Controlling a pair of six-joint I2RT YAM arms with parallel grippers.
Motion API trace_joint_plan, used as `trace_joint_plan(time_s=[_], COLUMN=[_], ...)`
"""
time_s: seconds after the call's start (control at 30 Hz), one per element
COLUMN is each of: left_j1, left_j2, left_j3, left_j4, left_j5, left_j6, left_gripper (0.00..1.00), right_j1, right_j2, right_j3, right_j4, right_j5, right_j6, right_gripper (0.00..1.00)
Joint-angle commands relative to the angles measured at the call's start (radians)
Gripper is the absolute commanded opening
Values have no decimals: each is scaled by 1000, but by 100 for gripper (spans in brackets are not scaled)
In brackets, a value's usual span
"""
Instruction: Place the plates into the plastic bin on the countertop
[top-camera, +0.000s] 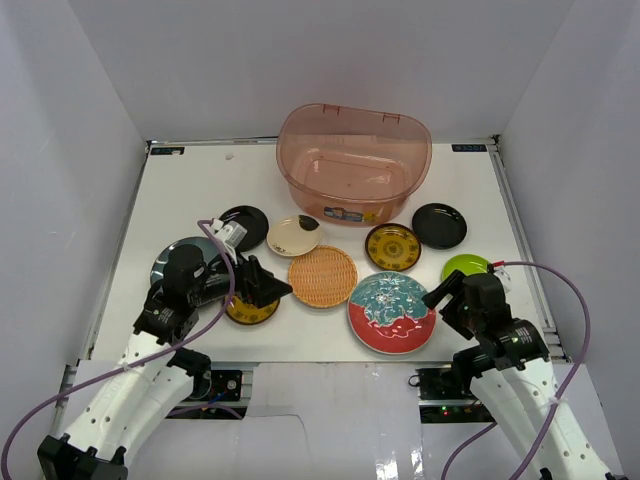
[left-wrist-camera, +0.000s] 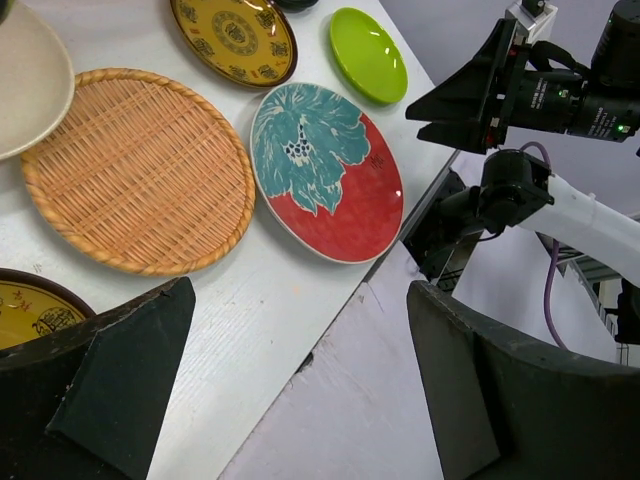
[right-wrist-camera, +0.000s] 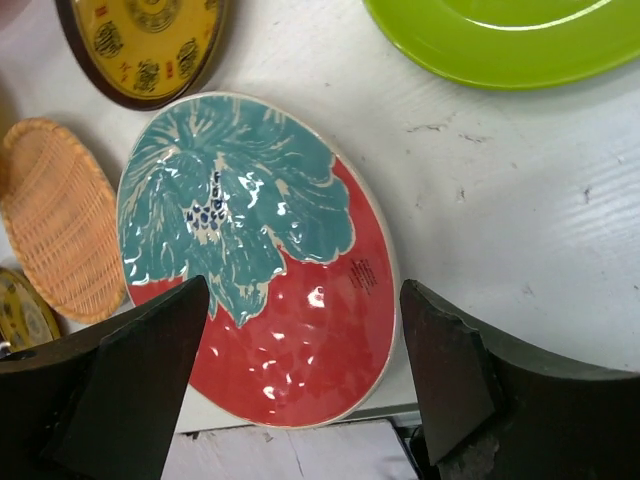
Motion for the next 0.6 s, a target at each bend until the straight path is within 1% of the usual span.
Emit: trace_joint_plan(time_s=[0.0,0.13,0.17,0.2,0.3,0.4,0.5,0.57], left_j1=[-33,-60,-64,-67,-79,-87,-87,-87], left_j2=[-13,-12,-15,-16,-18,-13,-8,-5], left_j3=[34,37,37,37,37,37,37,37], left_j4=[-29,-35,-40,-42,-46,-48,-51,-52], left_j5=[-56,-71,-77,-82,-99,-100,-105,-106], left_j6=[14,12,14,12,12,12,12,11], left_gripper=[98,98,98,98,98,98,98,98], right_j1=[0,0,2,0,0,0,0,0], right_j2=[2,47,53,59,76,96,99,67], right_j3=[-13,-34,-48,-62,-118,-186,-272,-333], right_j4=[-58,-43,-19,-2,85,168,256,294], right_j5=[89,68,51,16,-52,-121,-179,-218], right_j6=[88,100,102,106,129,158,200,233], right_gripper=[86,92,92,96,96,89,79,69])
